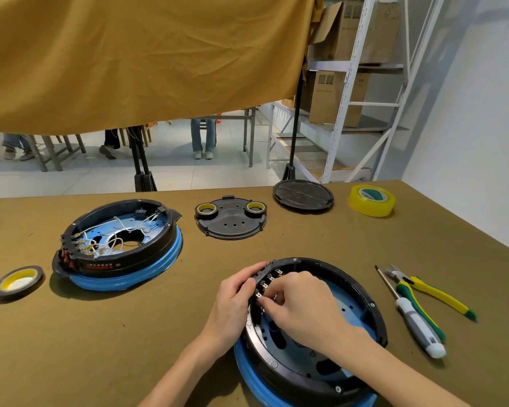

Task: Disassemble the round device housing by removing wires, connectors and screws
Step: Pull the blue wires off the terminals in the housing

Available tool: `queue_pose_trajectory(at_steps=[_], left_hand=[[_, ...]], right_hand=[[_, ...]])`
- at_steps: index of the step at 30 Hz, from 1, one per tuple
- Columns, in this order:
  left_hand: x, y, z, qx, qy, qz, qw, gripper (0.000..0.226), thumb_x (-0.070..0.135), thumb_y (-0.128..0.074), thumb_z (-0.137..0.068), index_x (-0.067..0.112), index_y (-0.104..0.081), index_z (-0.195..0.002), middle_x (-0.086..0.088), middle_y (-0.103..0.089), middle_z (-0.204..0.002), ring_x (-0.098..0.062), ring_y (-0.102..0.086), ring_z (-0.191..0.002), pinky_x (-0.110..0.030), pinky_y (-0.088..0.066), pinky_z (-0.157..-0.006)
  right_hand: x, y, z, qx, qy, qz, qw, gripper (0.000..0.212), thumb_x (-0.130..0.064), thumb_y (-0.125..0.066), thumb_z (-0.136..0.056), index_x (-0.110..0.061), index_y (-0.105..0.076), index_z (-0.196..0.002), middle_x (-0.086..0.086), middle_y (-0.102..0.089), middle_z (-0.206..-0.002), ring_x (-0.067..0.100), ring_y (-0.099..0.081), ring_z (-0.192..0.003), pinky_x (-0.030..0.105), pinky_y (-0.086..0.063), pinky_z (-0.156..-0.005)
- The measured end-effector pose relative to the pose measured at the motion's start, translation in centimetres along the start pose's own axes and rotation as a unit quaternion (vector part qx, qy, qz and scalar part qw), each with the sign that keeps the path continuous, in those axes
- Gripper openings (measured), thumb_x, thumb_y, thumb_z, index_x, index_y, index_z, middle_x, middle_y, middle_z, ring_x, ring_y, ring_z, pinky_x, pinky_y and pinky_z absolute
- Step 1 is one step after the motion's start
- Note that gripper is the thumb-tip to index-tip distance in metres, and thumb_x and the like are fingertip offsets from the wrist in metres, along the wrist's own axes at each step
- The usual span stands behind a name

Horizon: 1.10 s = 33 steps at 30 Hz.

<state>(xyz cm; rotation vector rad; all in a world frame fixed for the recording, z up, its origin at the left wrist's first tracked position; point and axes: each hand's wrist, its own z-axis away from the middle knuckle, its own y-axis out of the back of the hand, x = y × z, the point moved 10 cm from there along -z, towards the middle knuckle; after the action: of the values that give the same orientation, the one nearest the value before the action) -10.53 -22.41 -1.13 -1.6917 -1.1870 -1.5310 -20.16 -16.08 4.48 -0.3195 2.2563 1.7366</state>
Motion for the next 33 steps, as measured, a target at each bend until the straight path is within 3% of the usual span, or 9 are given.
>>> queue_pose_trajectory(at_steps=[3,6,10,14,17,23,27,30,33], left_hand=[[0.1,0.0,0.1,-0.003,-0.004,0.001,1.000,0.038,0.009,-0.042,-0.108,0.029,-0.063,-0.134,0.031,-0.068,-0.123,0.010,-0.058,-0.121,-0.005,-0.043,-0.094],[0.0,0.1,0.1,-0.002,0.002,0.022,1.000,0.037,0.010,-0.043,-0.108,0.024,-0.064,-0.134,0.018,-0.072,-0.124,0.000,-0.063,-0.121,-0.021,-0.049,-0.099],[0.9,0.0,0.2,0.004,0.004,0.024,1.000,0.035,0.010,-0.046,-0.107,0.031,-0.066,-0.126,0.013,-0.074,-0.119,-0.003,-0.066,-0.114,-0.020,-0.053,-0.090],[5.0,0.6,0.7,0.042,-0.095,-0.089,0.991,0.034,0.020,-0.059,-0.100,0.041,-0.066,-0.127,0.026,-0.067,-0.122,0.003,-0.055,-0.124,-0.015,-0.042,-0.101],[7.9,-1.1,1.2,-0.026,-0.142,-0.119,0.982,0.027,0.033,-0.065,-0.095,0.047,-0.065,-0.118,0.023,-0.070,-0.114,-0.004,-0.060,-0.118,-0.007,-0.042,-0.095],[9.3,-0.6,1.6,0.000,-0.130,-0.005,0.991,0.023,0.017,-0.068,-0.097,0.035,-0.076,-0.109,0.010,-0.078,-0.102,-0.010,-0.072,-0.101,-0.018,-0.055,-0.084],[8.6,0.7,1.2,0.032,-0.104,0.022,0.994,0.019,0.026,-0.058,-0.104,0.022,-0.076,-0.104,-0.001,-0.078,-0.094,-0.017,-0.074,-0.093,-0.029,-0.059,-0.079],[7.9,1.4,0.8,0.051,-0.077,0.027,0.995,0.035,0.030,-0.046,-0.108,0.021,-0.078,-0.097,0.003,-0.079,-0.090,-0.011,-0.074,-0.089,-0.015,-0.054,-0.076],[6.9,2.4,0.2,0.082,-0.049,0.034,0.995,0.040,0.029,-0.043,-0.109,0.020,-0.078,-0.095,0.005,-0.080,-0.088,-0.008,-0.074,-0.085,-0.010,-0.050,-0.073]], right_hand=[[0.0,1.2,0.3,0.028,-0.002,-0.031,0.999,0.025,-0.050,-0.060,-0.092,-0.032,-0.077,-0.092,-0.014,-0.068,-0.073,0.007,-0.061,-0.072,0.031,-0.053,-0.070],[0.3,4.4,1.2,0.124,0.019,-0.127,0.984,0.021,-0.048,-0.065,-0.089,-0.031,-0.077,-0.089,-0.014,-0.063,-0.074,0.008,-0.060,-0.074,0.032,-0.051,-0.067],[1.5,7.5,1.2,0.193,0.030,-0.223,0.955,0.009,-0.031,-0.079,-0.087,-0.023,-0.079,-0.092,-0.007,-0.058,-0.096,0.012,-0.059,-0.097,0.029,-0.050,-0.082],[2.1,8.1,0.9,0.189,0.011,-0.303,0.934,0.006,-0.028,-0.081,-0.085,-0.027,-0.080,-0.091,-0.003,-0.058,-0.108,0.015,-0.058,-0.110,0.026,-0.048,-0.092],[1.4,8.1,0.6,0.183,0.017,-0.329,0.926,0.007,-0.025,-0.083,-0.084,-0.027,-0.081,-0.090,-0.006,-0.058,-0.112,0.012,-0.057,-0.115,0.019,-0.046,-0.094],[-0.9,7.5,-0.6,0.148,0.048,-0.333,0.930,0.008,-0.021,-0.083,-0.083,-0.020,-0.082,-0.091,-0.004,-0.062,-0.108,0.010,-0.060,-0.109,0.016,-0.048,-0.088],[-1.4,6.7,-1.2,0.109,0.068,-0.341,0.931,0.015,-0.027,-0.077,-0.090,-0.022,-0.080,-0.104,-0.008,-0.066,-0.111,0.012,-0.063,-0.111,0.023,-0.051,-0.092],[-1.6,6.2,-1.0,0.086,0.089,-0.335,0.934,0.027,-0.026,-0.068,-0.098,-0.028,-0.072,-0.125,-0.015,-0.068,-0.120,0.013,-0.062,-0.118,0.031,-0.051,-0.098],[-1.1,6.6,-0.5,0.120,0.096,-0.319,0.935,0.051,-0.023,-0.068,-0.095,-0.032,-0.055,-0.143,-0.020,-0.060,-0.136,0.009,-0.053,-0.131,0.022,-0.045,-0.102]])
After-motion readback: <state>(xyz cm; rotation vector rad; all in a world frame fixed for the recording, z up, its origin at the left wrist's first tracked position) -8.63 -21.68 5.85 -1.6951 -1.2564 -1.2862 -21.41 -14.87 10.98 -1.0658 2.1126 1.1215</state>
